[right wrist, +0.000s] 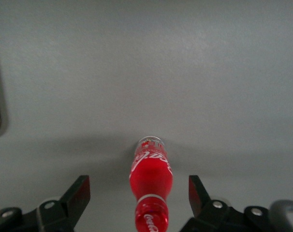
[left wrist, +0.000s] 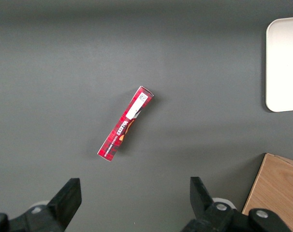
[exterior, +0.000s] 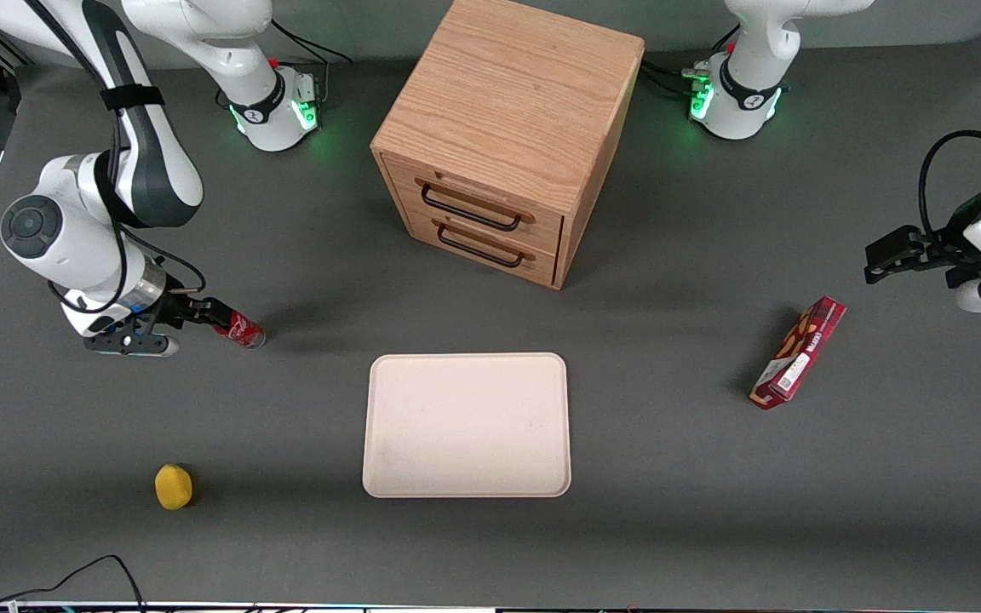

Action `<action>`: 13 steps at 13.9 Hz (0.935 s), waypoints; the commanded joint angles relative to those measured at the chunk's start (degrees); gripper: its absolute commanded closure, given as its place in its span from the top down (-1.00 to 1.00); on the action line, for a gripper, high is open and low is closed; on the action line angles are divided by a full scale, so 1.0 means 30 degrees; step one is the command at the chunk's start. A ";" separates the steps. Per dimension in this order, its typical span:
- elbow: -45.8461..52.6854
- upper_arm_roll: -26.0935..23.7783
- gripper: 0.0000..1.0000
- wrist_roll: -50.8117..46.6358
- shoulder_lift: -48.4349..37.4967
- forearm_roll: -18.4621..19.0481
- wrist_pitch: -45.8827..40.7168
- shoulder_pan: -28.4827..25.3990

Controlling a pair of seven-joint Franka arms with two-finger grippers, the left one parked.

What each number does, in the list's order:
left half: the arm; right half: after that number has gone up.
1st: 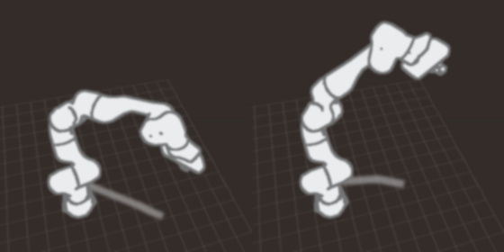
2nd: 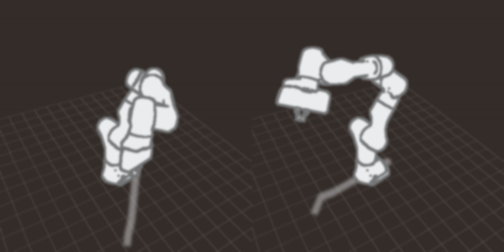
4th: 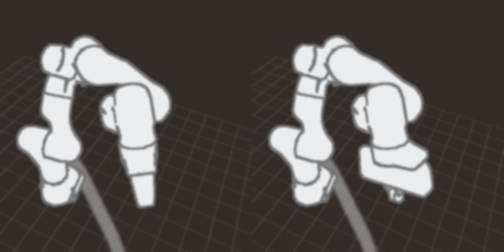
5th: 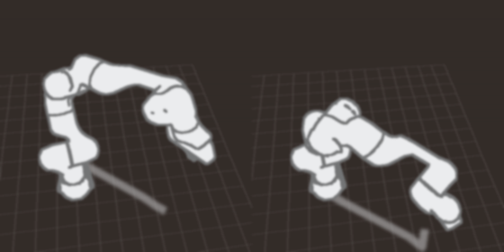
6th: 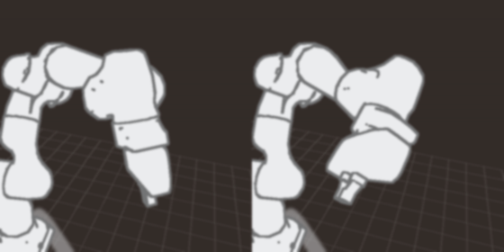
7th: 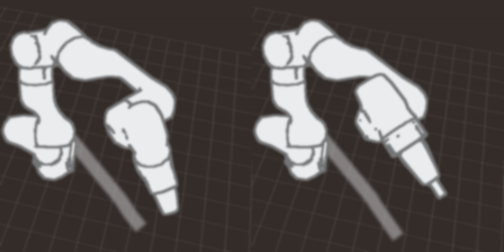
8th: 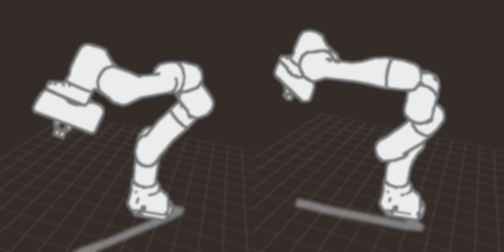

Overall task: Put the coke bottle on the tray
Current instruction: 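Close the right gripper around the red bottle's body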

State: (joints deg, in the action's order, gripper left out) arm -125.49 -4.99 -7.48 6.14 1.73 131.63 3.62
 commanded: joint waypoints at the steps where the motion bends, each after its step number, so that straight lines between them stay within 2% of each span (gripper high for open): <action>1: -0.0767 -0.0152 0.62 0.0209 -0.0728 -0.0108 0.0334 0.0287; 7: -0.1791 -0.0211 0.27 0.0209 -0.1694 -0.0665 0.0274 0.0287; 9: -0.1822 -0.0240 -0.03 0.0209 -0.1783 -0.0694 0.0245 0.0287; 11: -0.1822 -0.0240 -0.49 0.0209 -0.1725 -0.0694 0.0333 0.0287; 12: -0.1822 -0.0269 -0.82 0.0238 -0.1725 -0.0665 0.0333 0.0258; 13: -0.1764 -0.0270 -0.98 0.0238 -0.1696 -0.0665 0.0333 0.0229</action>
State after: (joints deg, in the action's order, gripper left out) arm -129.45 -5.19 -7.48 2.48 0.94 131.75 4.00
